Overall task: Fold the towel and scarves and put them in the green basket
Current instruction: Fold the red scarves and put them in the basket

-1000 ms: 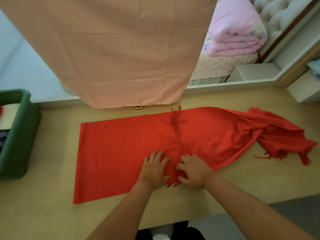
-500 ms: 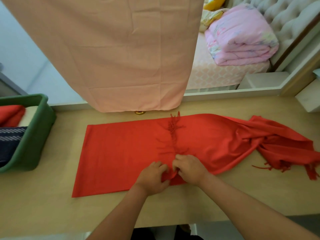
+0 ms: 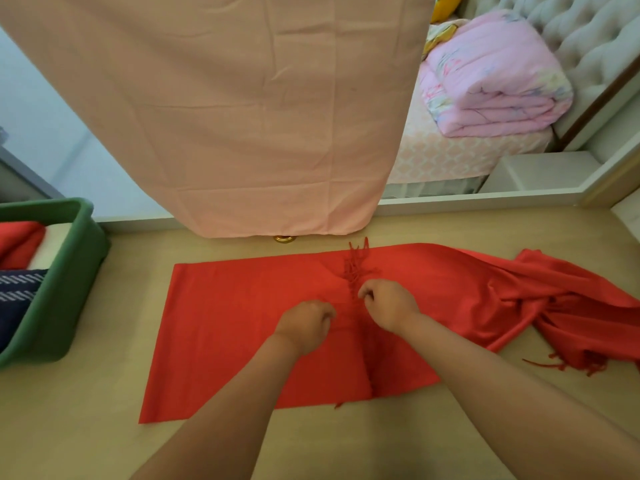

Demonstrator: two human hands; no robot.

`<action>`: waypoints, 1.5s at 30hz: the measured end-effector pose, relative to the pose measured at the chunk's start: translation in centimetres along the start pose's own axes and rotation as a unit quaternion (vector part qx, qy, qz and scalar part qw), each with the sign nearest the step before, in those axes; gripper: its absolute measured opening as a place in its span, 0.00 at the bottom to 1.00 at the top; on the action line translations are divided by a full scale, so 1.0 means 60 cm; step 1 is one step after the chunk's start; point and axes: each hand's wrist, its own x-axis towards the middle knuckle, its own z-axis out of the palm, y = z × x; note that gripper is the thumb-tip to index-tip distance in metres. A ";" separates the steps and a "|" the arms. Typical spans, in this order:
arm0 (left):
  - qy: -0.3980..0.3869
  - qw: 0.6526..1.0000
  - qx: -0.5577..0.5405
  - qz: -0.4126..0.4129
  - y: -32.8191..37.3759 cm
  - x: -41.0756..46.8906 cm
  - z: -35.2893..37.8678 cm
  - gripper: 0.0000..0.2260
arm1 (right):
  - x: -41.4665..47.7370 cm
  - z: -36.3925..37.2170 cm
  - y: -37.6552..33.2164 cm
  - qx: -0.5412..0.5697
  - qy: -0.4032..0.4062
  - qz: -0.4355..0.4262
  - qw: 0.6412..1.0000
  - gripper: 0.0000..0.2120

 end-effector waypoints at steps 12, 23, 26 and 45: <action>0.068 0.997 -0.032 0.015 -0.073 0.167 -0.039 0.15 | 0.151 0.044 -0.057 -0.053 0.048 0.147 0.987 0.15; 0.045 0.994 -0.066 0.075 -0.053 0.251 -0.060 0.16 | 0.162 0.027 -0.032 0.217 0.076 0.088 0.969 0.08; 0.086 0.991 -0.071 0.080 -0.051 0.247 -0.074 0.11 | 0.152 0.029 -0.034 0.233 0.135 0.091 0.959 0.06; 0.168 0.982 -0.036 0.074 -0.062 0.167 -0.020 0.14 | 0.153 0.025 -0.024 0.041 0.074 0.113 0.990 0.19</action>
